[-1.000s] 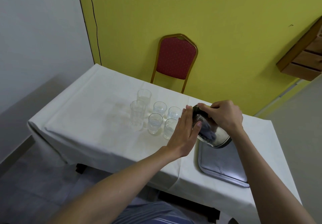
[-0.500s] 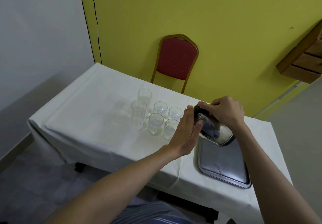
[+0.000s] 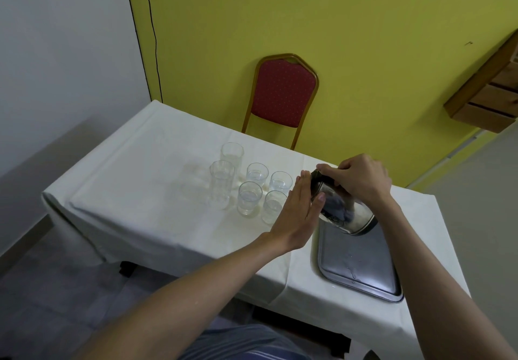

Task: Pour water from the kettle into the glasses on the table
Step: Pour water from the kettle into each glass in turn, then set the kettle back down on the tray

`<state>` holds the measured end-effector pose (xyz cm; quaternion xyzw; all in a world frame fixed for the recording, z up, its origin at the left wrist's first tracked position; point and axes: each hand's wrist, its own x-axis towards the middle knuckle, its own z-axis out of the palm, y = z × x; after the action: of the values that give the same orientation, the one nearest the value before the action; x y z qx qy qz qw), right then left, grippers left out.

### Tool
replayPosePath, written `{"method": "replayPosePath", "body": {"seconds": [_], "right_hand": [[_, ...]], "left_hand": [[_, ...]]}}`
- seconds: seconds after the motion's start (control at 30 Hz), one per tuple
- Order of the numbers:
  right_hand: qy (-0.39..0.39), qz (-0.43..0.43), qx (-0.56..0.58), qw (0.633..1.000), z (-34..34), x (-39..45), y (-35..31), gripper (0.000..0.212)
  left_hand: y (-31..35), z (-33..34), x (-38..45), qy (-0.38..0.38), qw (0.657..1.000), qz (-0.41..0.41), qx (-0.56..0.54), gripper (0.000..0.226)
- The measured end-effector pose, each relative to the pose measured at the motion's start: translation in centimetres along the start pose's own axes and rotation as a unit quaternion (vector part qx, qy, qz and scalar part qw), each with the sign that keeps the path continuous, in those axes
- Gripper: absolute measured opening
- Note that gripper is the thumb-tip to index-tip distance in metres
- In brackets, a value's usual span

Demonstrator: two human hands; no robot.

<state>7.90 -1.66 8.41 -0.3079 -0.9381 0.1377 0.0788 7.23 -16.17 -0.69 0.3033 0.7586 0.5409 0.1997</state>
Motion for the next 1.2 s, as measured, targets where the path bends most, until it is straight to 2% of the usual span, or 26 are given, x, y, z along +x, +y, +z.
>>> {"method": "replayPosePath", "body": {"seconds": [0.13,0.27,0.3,0.4,0.6,0.77,1.0,1.1,1.2], "right_hand": [[0.005,0.019,0.054,0.998,0.8,-0.1,1.2,0.062],[-0.002,0.084,0.172,0.981,1.9,-1.1,4.3,0.055],[-0.01,0.11,0.23,0.967,2.3,-1.5,5.2,0.05],[-0.027,0.182,0.413,0.892,3.6,-3.1,8.0,0.044],[0.018,0.298,0.567,0.768,6.2,-5.3,12.0,0.038],[0.079,0.358,0.682,0.633,7.5,-6.1,14.4,0.031],[0.157,0.388,0.709,0.567,8.8,-4.3,17.6,0.036],[0.176,0.39,0.712,0.557,9.9,-3.0,18.9,0.051],[0.196,0.406,0.713,0.537,11.0,-1.8,19.7,0.052]], "left_hand": [[-0.1,0.1,0.3,-0.007,1.0,0.008,0.02,0.066],[-0.2,0.2,0.8,-0.059,0.995,0.022,0.071,0.063],[-0.1,0.3,1.0,-0.073,0.993,0.03,0.082,0.063],[0.3,0.8,1.5,-0.11,0.984,0.061,0.122,0.062],[1.2,3.0,2.9,-0.161,0.95,0.144,0.224,0.06],[2.6,5.9,5.7,-0.2,0.91,0.215,0.291,0.06],[3.6,10.3,10.1,-0.247,0.867,0.251,0.352,0.062],[3.6,11.9,11.8,-0.262,0.864,0.244,0.354,0.061],[3.2,13.2,13.3,-0.275,0.862,0.235,0.355,0.061]]}}
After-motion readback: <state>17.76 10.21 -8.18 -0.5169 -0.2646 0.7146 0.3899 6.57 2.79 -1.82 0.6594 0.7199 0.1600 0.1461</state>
